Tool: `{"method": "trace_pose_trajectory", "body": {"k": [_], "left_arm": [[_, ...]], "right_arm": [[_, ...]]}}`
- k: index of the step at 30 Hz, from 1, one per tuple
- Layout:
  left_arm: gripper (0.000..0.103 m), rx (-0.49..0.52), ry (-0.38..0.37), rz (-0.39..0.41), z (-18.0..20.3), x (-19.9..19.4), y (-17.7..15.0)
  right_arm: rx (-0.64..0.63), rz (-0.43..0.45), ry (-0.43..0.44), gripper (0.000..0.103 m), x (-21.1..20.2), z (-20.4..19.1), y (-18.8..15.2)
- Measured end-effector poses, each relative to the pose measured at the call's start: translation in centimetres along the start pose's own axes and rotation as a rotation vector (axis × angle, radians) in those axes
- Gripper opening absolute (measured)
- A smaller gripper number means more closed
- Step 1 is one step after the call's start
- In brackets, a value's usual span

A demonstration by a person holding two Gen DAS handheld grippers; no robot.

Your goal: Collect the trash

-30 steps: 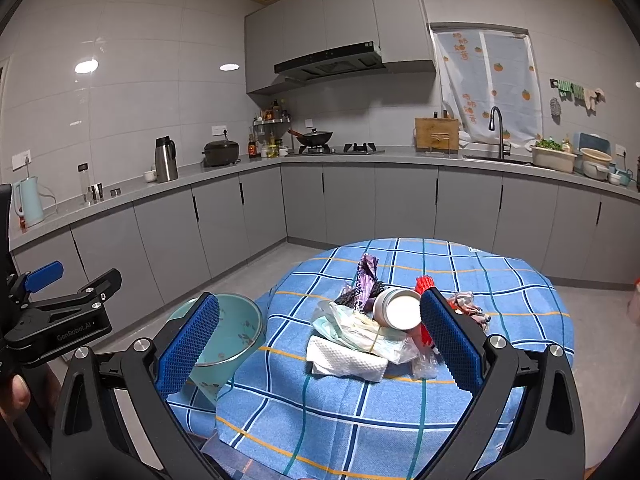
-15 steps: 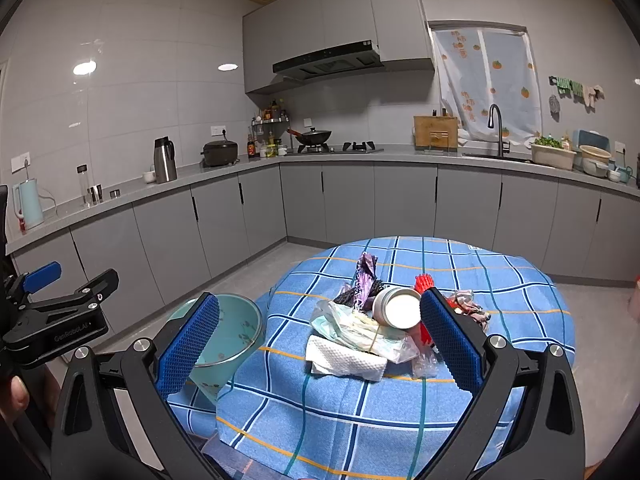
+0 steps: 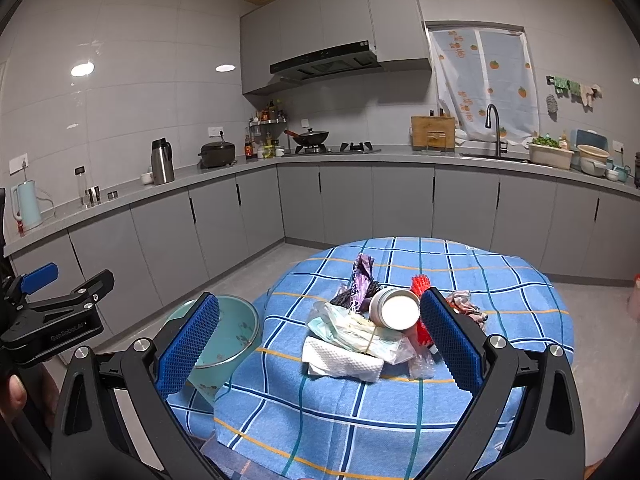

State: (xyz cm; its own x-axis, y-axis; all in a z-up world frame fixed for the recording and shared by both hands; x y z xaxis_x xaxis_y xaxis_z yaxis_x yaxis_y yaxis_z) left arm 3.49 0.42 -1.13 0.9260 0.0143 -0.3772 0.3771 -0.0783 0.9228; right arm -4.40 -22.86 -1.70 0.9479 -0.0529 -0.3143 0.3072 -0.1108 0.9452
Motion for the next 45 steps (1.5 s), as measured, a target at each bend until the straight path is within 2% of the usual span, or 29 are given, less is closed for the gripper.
{"method": "trace_pose_trajectory", "body": {"k": [23, 26, 30, 32, 38, 45], "left_arm": [[0.098, 0.017, 0.005, -0.006, 0.4, 0.6, -0.4], [0.098, 0.018, -0.004, -0.016, 0.7, 1.6, -0.5], [0.098, 0.038, -0.019, -0.025, 2.0, 2.9, -0.8], [0.098, 0.059, -0.036, -0.046, 3.2, 4.2, -1.2], [0.098, 0.117, -0.107, -0.099, 7.4, 7.7, -2.6], [0.098, 0.185, -0.195, -0.114, 13.0, 11.0, -2.9]], "right_arm": [[0.001, 0.003, -0.019, 0.099, 0.2, 0.9, 0.2], [0.005, -0.005, -0.068, 0.099, 0.9, 2.2, 0.1], [0.059, -0.001, -0.163, 0.099, 1.9, 6.0, -0.3], [0.078, -0.010, -0.216, 0.099, 2.7, 8.1, -0.8], [0.129, -0.066, -0.306, 0.099, 5.2, 12.4, -2.6], [0.111, -0.078, -0.360, 0.098, 7.2, 13.5, -3.7]]}}
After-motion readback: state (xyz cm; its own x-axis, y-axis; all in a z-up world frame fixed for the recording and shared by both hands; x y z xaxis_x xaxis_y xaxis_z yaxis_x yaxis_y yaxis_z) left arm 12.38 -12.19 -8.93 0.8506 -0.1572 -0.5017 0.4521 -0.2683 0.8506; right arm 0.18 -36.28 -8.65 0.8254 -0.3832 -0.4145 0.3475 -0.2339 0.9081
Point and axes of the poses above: each gripper's, at about its wrist camera, not at the fingertips, and x roughly the way its jaws point, z to its right, y to its top, the point moved 4 cm from there along x, roughly the way its jaws point, and after that the axes turned 1 degree about y, right-handed, at the moved point
